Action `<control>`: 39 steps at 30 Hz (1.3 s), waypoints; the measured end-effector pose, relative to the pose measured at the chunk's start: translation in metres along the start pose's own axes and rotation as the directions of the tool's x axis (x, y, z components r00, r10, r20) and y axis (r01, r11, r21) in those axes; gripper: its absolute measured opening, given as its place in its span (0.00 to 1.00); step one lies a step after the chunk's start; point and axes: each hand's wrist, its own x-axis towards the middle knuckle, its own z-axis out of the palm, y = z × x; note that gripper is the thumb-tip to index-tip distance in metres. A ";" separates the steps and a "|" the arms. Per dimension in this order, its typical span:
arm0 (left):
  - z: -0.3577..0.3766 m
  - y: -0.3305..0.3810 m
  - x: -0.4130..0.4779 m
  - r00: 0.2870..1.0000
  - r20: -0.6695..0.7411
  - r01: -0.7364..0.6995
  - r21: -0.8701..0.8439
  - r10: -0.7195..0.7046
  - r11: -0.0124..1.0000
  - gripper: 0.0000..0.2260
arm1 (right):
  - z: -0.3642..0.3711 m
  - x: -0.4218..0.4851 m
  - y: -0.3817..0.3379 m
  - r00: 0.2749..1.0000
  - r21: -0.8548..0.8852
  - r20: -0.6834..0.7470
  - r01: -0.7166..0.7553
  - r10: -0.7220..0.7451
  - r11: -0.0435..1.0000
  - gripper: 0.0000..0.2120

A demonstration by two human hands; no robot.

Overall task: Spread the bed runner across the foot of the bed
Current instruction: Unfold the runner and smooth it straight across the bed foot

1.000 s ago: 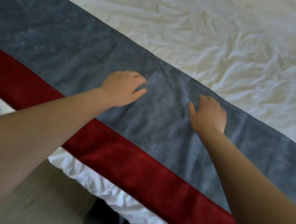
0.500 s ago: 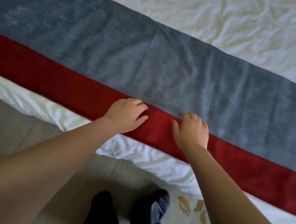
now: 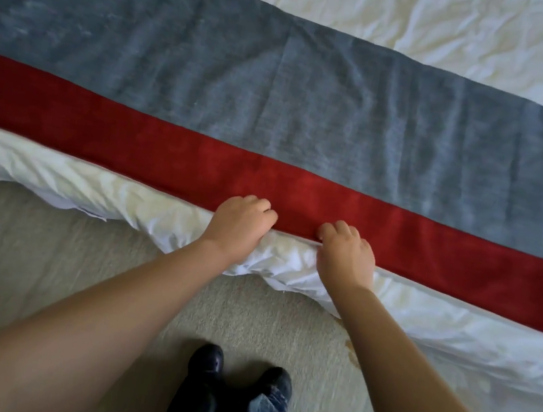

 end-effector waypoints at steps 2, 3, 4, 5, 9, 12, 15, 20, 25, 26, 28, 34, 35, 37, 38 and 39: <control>-0.002 -0.001 0.004 0.999 0.017 0.034 0.043 -0.034 0.999 0.12 | -0.001 0.008 0.003 1.000 0.000 0.026 -0.001 0.001 1.000 0.13; -0.003 -0.001 0.005 0.999 0.026 0.044 0.047 -0.045 0.998 0.12 | -0.001 0.011 0.003 0.999 0.010 0.047 -0.001 0.001 1.000 0.13; -0.003 0.000 0.004 0.998 0.044 0.049 0.048 -0.051 0.998 0.12 | 0.000 0.011 0.003 0.998 0.021 0.066 0.002 -0.004 1.000 0.14; -0.004 0.001 0.004 0.997 0.061 0.048 0.057 -0.051 0.997 0.12 | 0.000 0.010 0.003 0.996 0.033 0.084 0.012 -0.015 0.999 0.14; -0.008 0.003 0.003 0.994 0.103 0.015 0.081 -0.023 0.997 0.06 | -0.007 0.006 0.006 0.986 0.040 0.145 0.081 -0.086 0.996 0.11; -0.021 0.001 0.010 1.000 0.029 -0.002 0.053 0.001 0.999 0.11 | -0.022 0.012 0.015 0.973 -0.007 0.123 0.199 -0.197 0.980 0.09; -0.046 -0.001 0.023 0.995 -0.086 0.055 -0.005 -0.055 0.998 0.15 | -0.047 0.022 0.025 0.979 0.045 0.049 0.196 -0.198 0.980 0.15; -0.092 -0.009 0.052 0.965 -0.209 0.143 -0.080 -0.157 0.986 0.18 | -0.100 0.049 0.034 0.981 0.091 -0.060 0.190 -0.185 0.978 0.18; -0.107 -0.033 0.071 0.941 -0.269 0.182 -0.108 -0.205 0.977 0.18 | -0.126 0.081 0.027 0.983 0.078 -0.092 0.165 -0.158 0.983 0.20; -0.107 -0.041 0.073 0.942 -0.266 0.180 -0.107 -0.202 0.978 0.18 | -0.127 0.088 0.022 0.985 0.069 -0.086 0.157 -0.151 0.985 0.20; -0.106 -0.061 0.079 0.945 -0.262 0.174 -0.099 -0.195 0.980 0.18 | -0.127 0.102 0.010 0.988 0.061 -0.074 0.141 -0.137 0.988 0.19; -0.106 -0.140 0.099 0.955 -0.239 0.154 -0.095 -0.173 0.984 0.19 | -0.129 0.153 -0.047 0.993 0.026 -0.049 0.107 -0.106 0.994 0.19; -0.107 -0.154 0.101 0.958 -0.231 0.154 -0.100 -0.173 0.983 0.19 | -0.130 0.162 -0.058 0.995 0.032 -0.041 0.094 -0.093 0.995 0.19; -0.108 -0.183 0.105 0.962 -0.212 0.153 -0.099 -0.171 0.983 0.19 | -0.132 0.180 -0.080 0.997 0.037 -0.029 0.072 -0.071 0.997 0.20; -0.109 -0.197 0.107 0.964 -0.208 0.148 -0.091 -0.164 0.985 0.20 | -0.133 0.189 -0.090 0.998 0.038 -0.030 0.062 -0.061 0.997 0.20; -0.110 -0.212 0.109 0.966 -0.205 0.142 -0.080 -0.155 0.987 0.20 | -0.134 0.199 -0.099 0.998 0.045 -0.040 0.052 -0.050 0.998 0.19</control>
